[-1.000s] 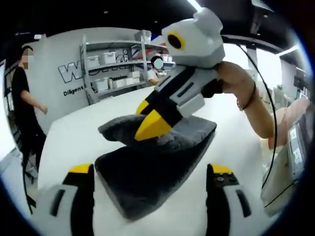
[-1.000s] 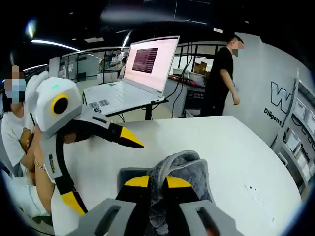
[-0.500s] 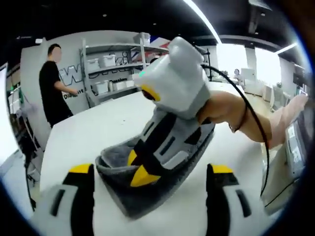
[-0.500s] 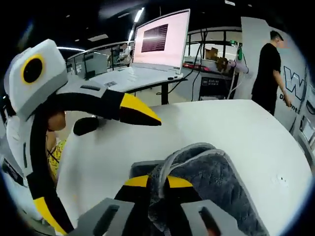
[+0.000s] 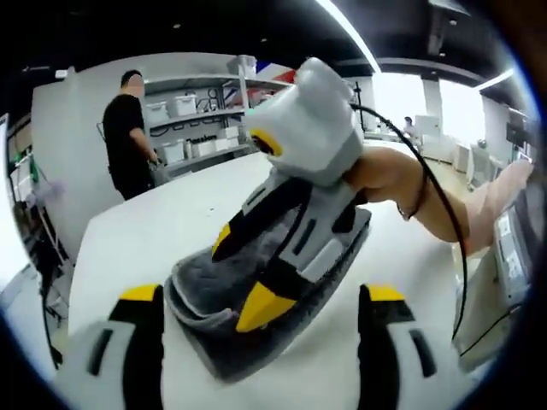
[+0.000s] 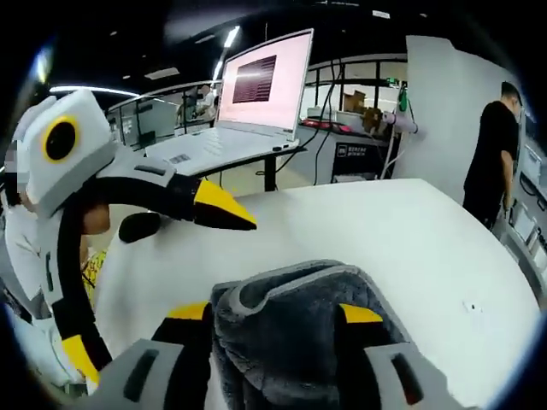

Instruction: Fold the towel on the table until its edges align and the towel forms a compact rectangular stack.

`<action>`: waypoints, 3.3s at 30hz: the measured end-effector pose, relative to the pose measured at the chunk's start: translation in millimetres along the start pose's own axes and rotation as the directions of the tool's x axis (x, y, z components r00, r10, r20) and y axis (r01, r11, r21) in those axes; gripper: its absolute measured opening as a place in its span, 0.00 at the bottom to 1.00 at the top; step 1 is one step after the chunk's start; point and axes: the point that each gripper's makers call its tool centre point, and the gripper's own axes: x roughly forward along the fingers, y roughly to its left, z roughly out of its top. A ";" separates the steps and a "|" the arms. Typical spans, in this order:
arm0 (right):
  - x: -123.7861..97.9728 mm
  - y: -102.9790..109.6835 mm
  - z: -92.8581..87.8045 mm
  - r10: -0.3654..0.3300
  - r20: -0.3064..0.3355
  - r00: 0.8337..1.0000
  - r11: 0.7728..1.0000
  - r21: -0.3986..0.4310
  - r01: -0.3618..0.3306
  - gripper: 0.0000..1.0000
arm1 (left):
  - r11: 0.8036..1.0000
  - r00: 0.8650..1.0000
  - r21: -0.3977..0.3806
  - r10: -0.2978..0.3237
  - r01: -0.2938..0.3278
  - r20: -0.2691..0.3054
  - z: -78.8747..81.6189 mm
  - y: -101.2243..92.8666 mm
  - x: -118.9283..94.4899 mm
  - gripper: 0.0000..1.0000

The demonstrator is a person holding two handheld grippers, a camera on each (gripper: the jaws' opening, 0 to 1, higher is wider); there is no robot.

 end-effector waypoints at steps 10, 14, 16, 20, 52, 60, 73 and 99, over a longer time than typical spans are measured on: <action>-48.6 -27.1 -14.9 -0.085 0.017 0.996 0.996 -0.003 0.085 0.69 | 1.000 1.000 0.003 -0.018 0.018 -0.010 0.7 -3.2 5.6 0.99; -74.0 -33.0 -26.3 -0.107 0.011 0.994 0.994 -0.029 0.107 0.71 | 1.000 1.000 -0.002 -0.016 0.016 -0.024 -0.9 -2.0 8.1 0.99; -86.9 -35.4 -34.0 -0.112 0.005 0.994 0.993 -0.046 0.112 0.72 | 1.000 1.000 -0.001 -0.015 0.015 -0.026 -1.2 -2.5 8.6 0.99; -113.6 -41.2 -53.2 -0.133 -0.022 0.991 0.989 -0.074 0.131 0.76 | 1.000 1.000 -0.008 -0.015 0.014 -0.022 -0.5 -3.1 9.3 0.99; -268.3 -86.4 -196.0 -0.240 -0.050 0.970 0.969 0.044 0.242 0.99 | 0.999 0.998 -0.041 0.029 -0.031 -0.061 -2.7 5.8 21.4 0.99; -279.0 -92.0 -211.7 -0.249 0.013 0.968 0.965 0.086 0.247 0.99 | 0.999 0.997 -0.036 0.019 -0.022 -0.073 -3.0 -1.1 28.2 0.99; -286.5 -87.6 -216.2 -0.259 0.051 0.965 0.962 0.104 0.253 0.99 | 0.998 0.998 -0.045 0.032 -0.034 -0.046 2.2 2.2 30.7 0.91; -276.2 -78.1 -218.5 -0.229 0.041 0.973 0.970 0.092 0.225 0.99 | 0.982 0.981 -0.131 0.112 -0.133 -0.156 -30.5 26.3 27.9 0.36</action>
